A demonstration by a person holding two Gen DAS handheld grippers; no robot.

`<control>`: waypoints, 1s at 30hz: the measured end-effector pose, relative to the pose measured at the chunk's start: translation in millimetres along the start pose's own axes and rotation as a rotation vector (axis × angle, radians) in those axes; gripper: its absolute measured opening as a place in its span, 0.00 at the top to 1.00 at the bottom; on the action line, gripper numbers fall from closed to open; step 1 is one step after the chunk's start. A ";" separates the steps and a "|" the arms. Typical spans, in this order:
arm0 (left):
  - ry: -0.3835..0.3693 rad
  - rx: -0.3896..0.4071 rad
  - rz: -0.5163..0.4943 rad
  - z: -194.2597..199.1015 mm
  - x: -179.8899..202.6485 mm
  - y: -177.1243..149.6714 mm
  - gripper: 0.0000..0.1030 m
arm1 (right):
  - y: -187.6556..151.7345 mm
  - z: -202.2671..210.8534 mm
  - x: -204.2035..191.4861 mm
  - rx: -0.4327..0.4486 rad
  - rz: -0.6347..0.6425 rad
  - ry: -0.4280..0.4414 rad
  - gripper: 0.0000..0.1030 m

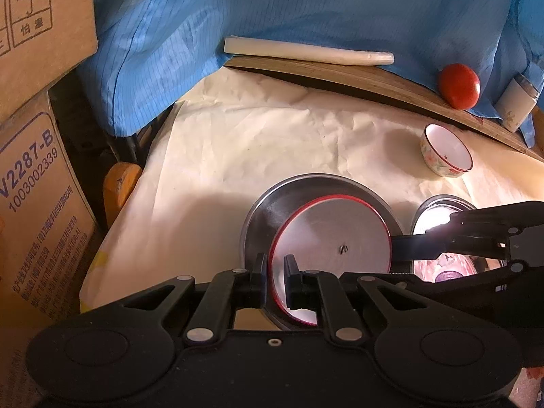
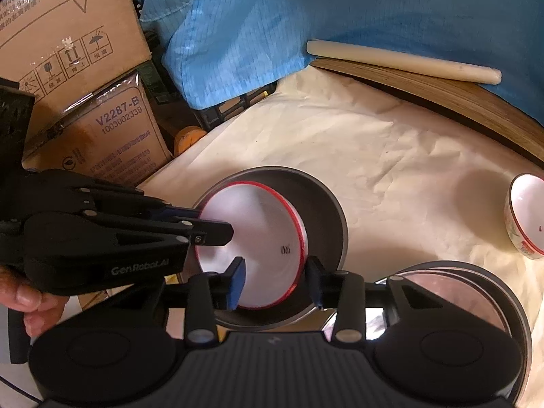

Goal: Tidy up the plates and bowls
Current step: 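Lower the white bowl into the steel mixing bowl with both grippers, then open both grippers to release the white bowl inside the steel bowl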

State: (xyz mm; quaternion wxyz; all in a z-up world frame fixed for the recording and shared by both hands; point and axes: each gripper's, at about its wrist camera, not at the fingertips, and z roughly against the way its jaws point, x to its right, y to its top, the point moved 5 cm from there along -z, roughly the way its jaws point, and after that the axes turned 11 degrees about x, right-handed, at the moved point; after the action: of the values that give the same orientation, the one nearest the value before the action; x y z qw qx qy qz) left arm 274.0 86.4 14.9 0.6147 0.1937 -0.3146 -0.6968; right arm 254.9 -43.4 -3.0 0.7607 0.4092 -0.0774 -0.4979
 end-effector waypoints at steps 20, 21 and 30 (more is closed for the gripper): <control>0.040 0.113 0.003 20.8 0.4 30.1 0.48 | 6.5 40.5 23.5 0.123 -0.038 0.042 0.13; 0.043 0.126 0.010 22.1 -0.5 34.5 0.47 | 6.0 43.9 28.6 0.132 -0.045 0.038 0.12; 0.039 0.198 0.018 12.5 19.0 61.2 0.15 | 11.6 78.1 100.0 0.245 -0.188 -0.025 0.00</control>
State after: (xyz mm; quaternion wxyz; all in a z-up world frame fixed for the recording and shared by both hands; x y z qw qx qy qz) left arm 307.5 67.5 67.6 0.6049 0.2643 -0.3717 -0.6527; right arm 271.2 -166.1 27.1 0.6540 0.4983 -0.1083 -0.5588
